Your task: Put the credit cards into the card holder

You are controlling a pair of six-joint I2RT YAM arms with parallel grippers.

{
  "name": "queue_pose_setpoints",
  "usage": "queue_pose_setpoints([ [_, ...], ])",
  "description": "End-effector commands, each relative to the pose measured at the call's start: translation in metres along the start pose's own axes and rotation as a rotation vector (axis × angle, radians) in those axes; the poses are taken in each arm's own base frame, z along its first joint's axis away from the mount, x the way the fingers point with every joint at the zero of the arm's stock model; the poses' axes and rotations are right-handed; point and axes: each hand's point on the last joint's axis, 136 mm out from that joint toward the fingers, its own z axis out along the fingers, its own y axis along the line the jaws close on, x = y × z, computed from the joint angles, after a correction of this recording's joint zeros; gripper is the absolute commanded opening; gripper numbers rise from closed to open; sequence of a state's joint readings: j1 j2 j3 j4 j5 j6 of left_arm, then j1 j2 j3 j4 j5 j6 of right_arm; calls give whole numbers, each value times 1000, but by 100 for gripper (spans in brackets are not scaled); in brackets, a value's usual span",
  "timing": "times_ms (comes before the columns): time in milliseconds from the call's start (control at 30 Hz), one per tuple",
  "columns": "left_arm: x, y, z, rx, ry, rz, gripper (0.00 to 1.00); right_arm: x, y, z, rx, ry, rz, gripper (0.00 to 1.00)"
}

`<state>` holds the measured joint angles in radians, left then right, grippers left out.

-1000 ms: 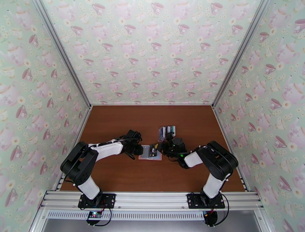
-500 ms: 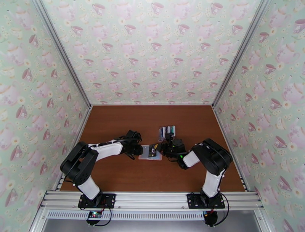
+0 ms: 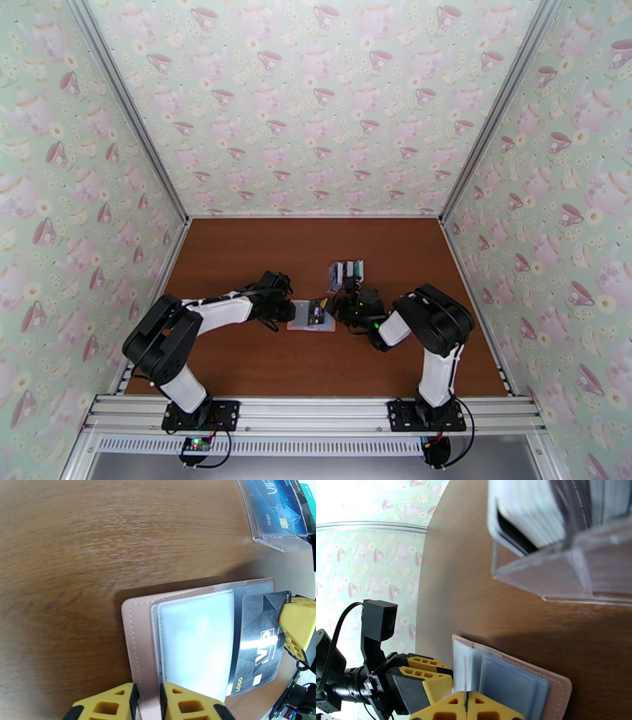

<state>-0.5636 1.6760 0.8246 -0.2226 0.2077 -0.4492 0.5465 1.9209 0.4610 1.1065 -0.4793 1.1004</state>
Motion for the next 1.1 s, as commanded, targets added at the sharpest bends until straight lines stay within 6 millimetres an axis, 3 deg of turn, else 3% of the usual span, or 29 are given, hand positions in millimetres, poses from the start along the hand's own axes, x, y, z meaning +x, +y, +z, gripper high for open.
queue_pose_setpoints([
  [0,20,10,3,-16,61,-31,24,4,-8,1,6,17,36,0],
  [1067,30,10,8,-5,58,-72,24,11,-31,-6,138,7,52,0],
])
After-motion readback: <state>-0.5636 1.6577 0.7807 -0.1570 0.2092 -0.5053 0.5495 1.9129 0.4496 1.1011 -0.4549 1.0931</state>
